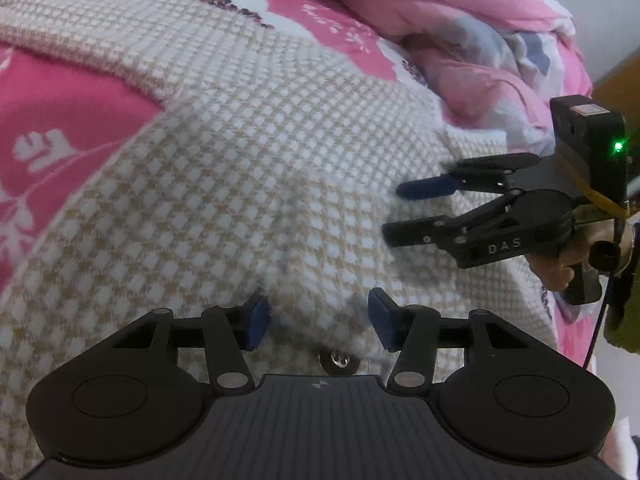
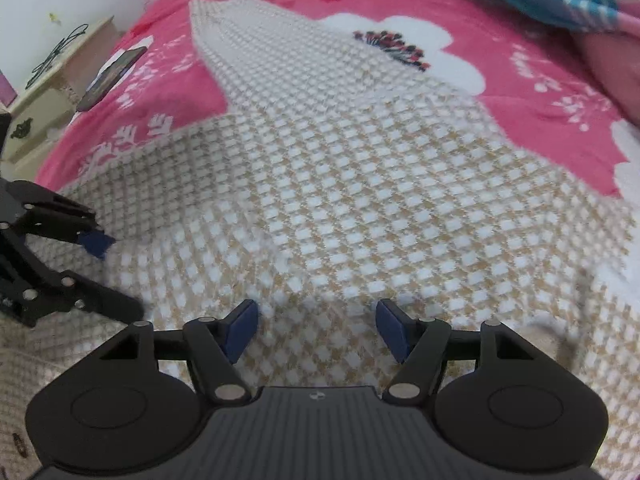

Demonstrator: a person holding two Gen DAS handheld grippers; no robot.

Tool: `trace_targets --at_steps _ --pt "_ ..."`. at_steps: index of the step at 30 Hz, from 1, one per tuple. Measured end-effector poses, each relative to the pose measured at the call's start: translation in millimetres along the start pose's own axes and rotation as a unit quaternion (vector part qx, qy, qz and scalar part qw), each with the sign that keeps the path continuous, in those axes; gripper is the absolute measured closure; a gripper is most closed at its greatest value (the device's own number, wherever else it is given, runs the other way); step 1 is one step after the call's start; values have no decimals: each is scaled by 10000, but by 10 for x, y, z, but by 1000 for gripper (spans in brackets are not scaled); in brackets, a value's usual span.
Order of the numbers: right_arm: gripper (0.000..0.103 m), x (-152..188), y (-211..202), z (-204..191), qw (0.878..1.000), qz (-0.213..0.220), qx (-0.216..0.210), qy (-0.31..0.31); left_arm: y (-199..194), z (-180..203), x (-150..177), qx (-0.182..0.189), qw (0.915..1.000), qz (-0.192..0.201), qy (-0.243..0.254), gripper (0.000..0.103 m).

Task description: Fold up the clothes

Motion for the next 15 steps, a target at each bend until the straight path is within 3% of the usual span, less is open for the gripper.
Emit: trace_targets --at_steps 2,3,4,5,7,15 --pt "73 10 -33 1 9999 -104 -18 21 17 -21 -1 13 10000 44 17 60" --pt "87 21 -54 -5 9999 -96 58 -11 21 -14 -12 5 10000 74 60 70" --pt "93 33 -76 -8 9999 -84 129 -39 26 -8 -24 -2 9999 104 103 81" --pt "98 47 -109 -1 9998 -39 178 -35 30 -1 -35 -10 9998 133 146 84" --pt "99 62 -189 29 9995 162 220 148 31 11 -80 -9 9996 216 198 90" --pt "99 -19 -682 267 9841 1325 934 731 -7 109 -735 225 9937 1024 387 91"
Point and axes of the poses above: each gripper's, at about its wrist camera, not at the fingertips, and y roughly the way its jaws point, z to its right, x to its underside, the point moved 2 cm from there along y, roughly the way its jaws point, and after that the axes turned 11 degrees about y, right-handed, at the moved point
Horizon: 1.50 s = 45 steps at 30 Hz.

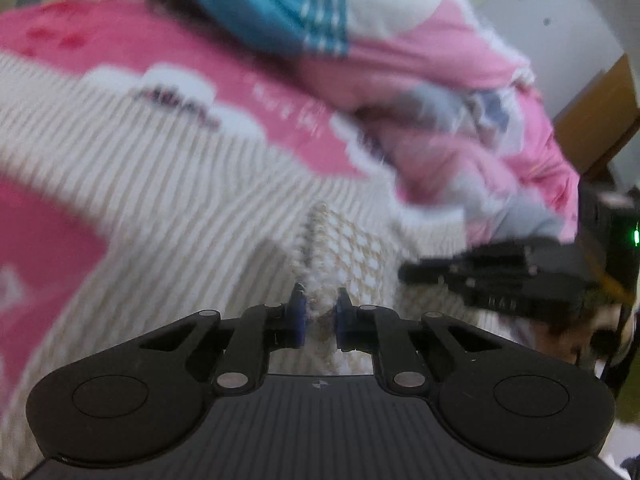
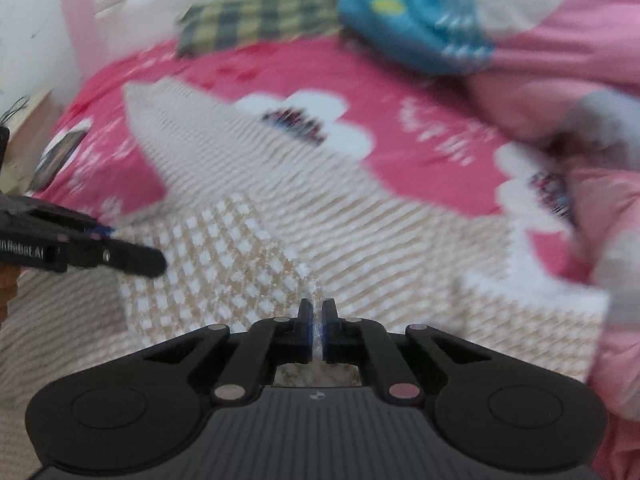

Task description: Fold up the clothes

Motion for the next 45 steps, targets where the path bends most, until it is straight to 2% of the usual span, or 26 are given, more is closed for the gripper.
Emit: trace_targets --at_steps 3,6,8,9,10,11,13,15,17,18,20,23,25,27,28,30,36,40,43,45 --pt "98 4 241 102 9995 158 194 200 263 -84 -41 -205 9995 -211 132 90" --pt "91 154 604 158 9977 250 425 457 580 -284 122 -499 9958 -754 162 80" --pt "88 208 625 226 9942 390 432 909 531 -359 152 -394 9967 -710 54 79" --pt "86 217 560 270 9907 488 396 1210 480 -372 146 -376 9970 -677 17 73" --pt "86 228 479 319 9861 597 366 1505 421 -370 124 -423 9972 -620 -2 68" --pt "86 260 305 386 9804 770 398 1768 357 -367 95 -494 9973 -534 -26 67" --pt "86 371 -188 533 9658 1198 713 2186 229 -356 32 -627 9974 -362 -63 66" --pt "86 548 -673 654 9496 1461 1158 2521 148 -285 -26 -668 9976 -194 8 66" --pt "86 775 -1138 742 9325 1584 1694 2768 190 -133 -46 -530 9982 -181 209 65" --pt "86 892 -1288 704 9297 1536 1928 2738 211 -58 -56 -461 9983 -174 310 65" --pt "86 1125 -1462 589 9311 1393 2122 2619 371 122 -21 -352 9970 -313 619 65" --pt "86 1480 -1398 389 9430 1126 1916 2476 628 329 140 -402 9908 -589 1153 65" --pt "86 1789 -1152 321 9476 705 1781 2558 763 373 267 -619 9850 -691 1455 65" --pt "87 2183 -749 313 9479 16 1668 2715 801 394 316 -747 9803 -604 1723 65" --pt "87 2312 -719 231 9520 378 1726 2501 810 406 322 -789 9785 -593 1813 65" --pt "87 2341 -747 131 9582 535 1881 2090 818 425 304 -840 9768 -635 1867 65" --pt "86 2093 -1153 195 9465 964 1987 2353 840 430 265 -887 9782 -720 1737 65" --pt "87 1888 -1156 546 9339 1532 2146 2417 838 435 271 -940 9784 -700 1701 64" --pt "87 1917 -862 990 9252 1285 2356 2682 820 417 275 -1064 9778 -655 1685 63" --pt "89 2073 -611 1252 9223 1052 2471 2778 808 405 279 -1138 9773 -631 1672 63"
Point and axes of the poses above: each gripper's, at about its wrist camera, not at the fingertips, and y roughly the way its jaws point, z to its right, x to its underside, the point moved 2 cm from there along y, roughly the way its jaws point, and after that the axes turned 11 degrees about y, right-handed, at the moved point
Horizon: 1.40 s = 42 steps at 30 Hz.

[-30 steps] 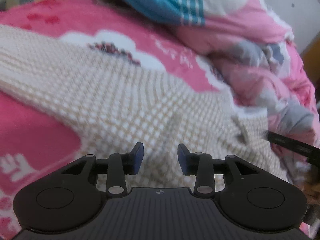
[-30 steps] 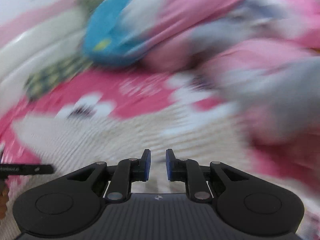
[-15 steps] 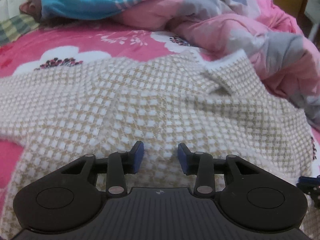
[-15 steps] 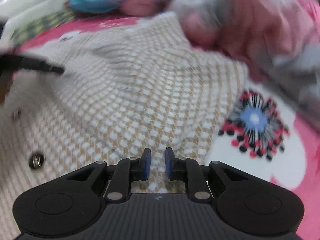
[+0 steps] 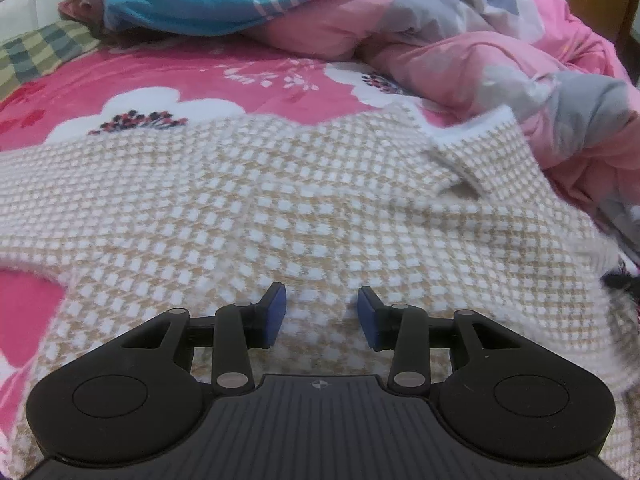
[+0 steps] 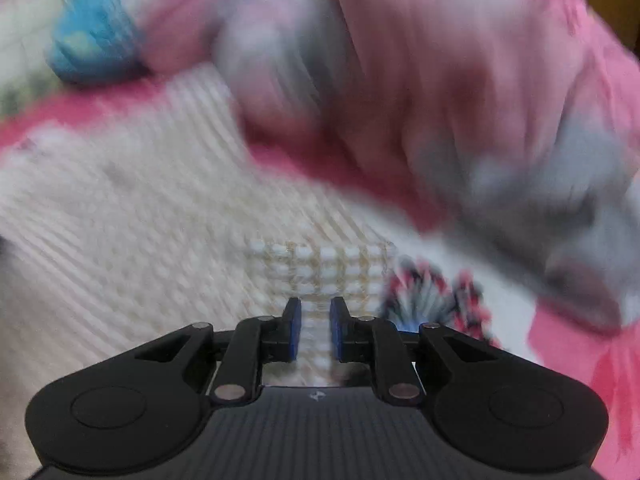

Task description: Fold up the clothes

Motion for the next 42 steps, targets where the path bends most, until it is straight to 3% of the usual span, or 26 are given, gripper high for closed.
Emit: trace_targets --at_steps 6,9,12,13,19,24,26,28,30,31,34,36,42 --pt "87 -231 -333 54 9991 240 -275 220 -73 27 -22 -149 9998 -76 136 63" --pt "86 -360 -343 31 9977 337 -592 18 -105 42 -27 -217 9995 -102 207 63" --pt "90 -347 153 45 9996 -15 -179 -226 -66 60 14 -324 9986 -127 387 61" --pt "91 -332 226 94 9996 109 -226 -149 -59 70 20 -347 9984 -118 423 61" --pt "88 -557 42 333 9958 309 21 863 -34 75 18 -335 9978 -135 547 59" --pt "87 -455 -620 259 9945 223 -903 487 -24 68 14 -275 9974 -142 646 58" --pt "87 -312 -858 114 9888 41 -1487 157 -18 61 19 -248 9973 -125 681 57" --pt "88 -89 -897 -42 9832 -283 -1796 -124 -16 48 29 -206 9973 -96 700 57" --pt "89 220 -664 -171 9860 -780 -1363 -560 -18 30 46 -142 9973 -48 714 57" --pt "89 377 -552 -208 9864 -840 -1141 -828 -18 20 50 -107 9973 -33 724 56" --pt "89 318 -612 -270 9907 -722 -948 -663 -12 -11 46 2 9971 -20 762 56" --pt "88 237 -823 -255 9938 -632 -807 -436 -6 -49 37 115 9973 -21 729 56" --pt "88 401 -1351 -424 9933 -852 -772 -79 -19 -190 40 552 9965 28 628 56"
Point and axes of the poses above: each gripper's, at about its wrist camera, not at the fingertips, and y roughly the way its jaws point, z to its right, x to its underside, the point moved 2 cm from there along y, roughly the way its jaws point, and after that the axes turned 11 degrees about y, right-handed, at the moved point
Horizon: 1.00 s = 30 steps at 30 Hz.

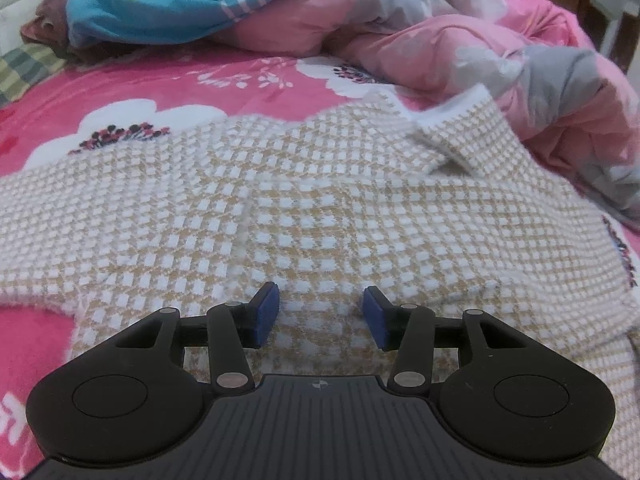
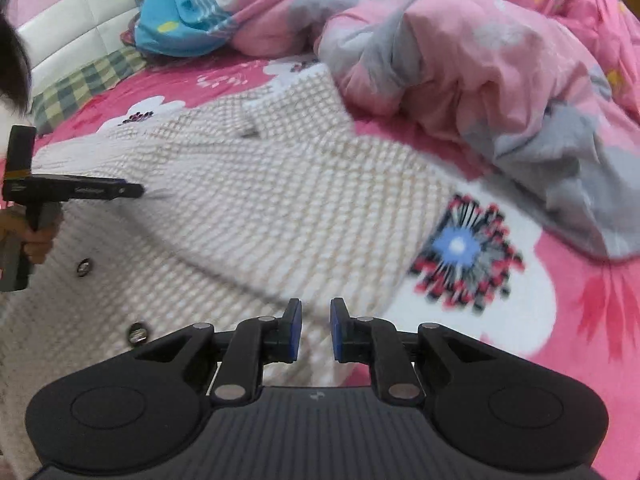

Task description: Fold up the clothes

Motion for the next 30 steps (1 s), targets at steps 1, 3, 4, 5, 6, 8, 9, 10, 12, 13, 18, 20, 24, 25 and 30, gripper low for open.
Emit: trace_targets --at_steps 1,3,4,5,6,8,9,10,12,13,18,20,24,25,30 --pt "88 57 60 -41 9998 -93 79 131 -5 -24 3 73 10000 7 -20 56" --pt "87 140 181 -133 9985 -248 291 392 -17 -66 -7 211 9997 -15 -81 56" --pt "87 123 229 -215 9978 -224 286 555 -37 -82 -27 287 9995 -32 -110 55" --pt "87 104 225 -307 9973 -138 233 676 -72 -94 -53 372 9992 -32 -116 53" --pt "87 40 213 -448 9976 -25 164 676 -117 -117 -72 447 9989 -10 -174 50" --pt "87 -91 191 -735 9976 196 19 661 -239 -208 -89 558 9974 66 -446 48" --pt "87 -177 200 -915 9980 276 -101 561 -307 -289 -87 590 9961 71 -655 48" --pt "87 -262 211 -1096 9981 356 -214 452 -381 -382 -82 591 9944 93 -871 48" --pt "87 -427 275 -1474 9980 480 -406 115 -547 -624 -56 491 9894 175 -1354 48" --pt "87 -507 323 -1662 9973 525 -511 -54 -636 -786 -30 383 9853 215 -1653 48" --pt "87 -850 694 -2449 9920 526 -1010 -553 -908 -1676 227 -364 9449 215 -3247 47" --pt "87 -955 856 -2752 9894 461 -1169 -722 -960 -2019 365 -666 9223 218 -3800 47" --pt "87 -1060 1134 -3242 9862 362 -1296 -961 -1007 -2534 599 -1049 8763 238 -4696 45" --pt "87 -1086 1207 -3328 9864 308 -1338 -909 -1006 -2624 635 -1114 8683 232 -4828 45" --pt "87 -1202 1570 -3683 9876 8 -1445 -613 -976 -2909 726 -1404 8441 355 -5162 44"
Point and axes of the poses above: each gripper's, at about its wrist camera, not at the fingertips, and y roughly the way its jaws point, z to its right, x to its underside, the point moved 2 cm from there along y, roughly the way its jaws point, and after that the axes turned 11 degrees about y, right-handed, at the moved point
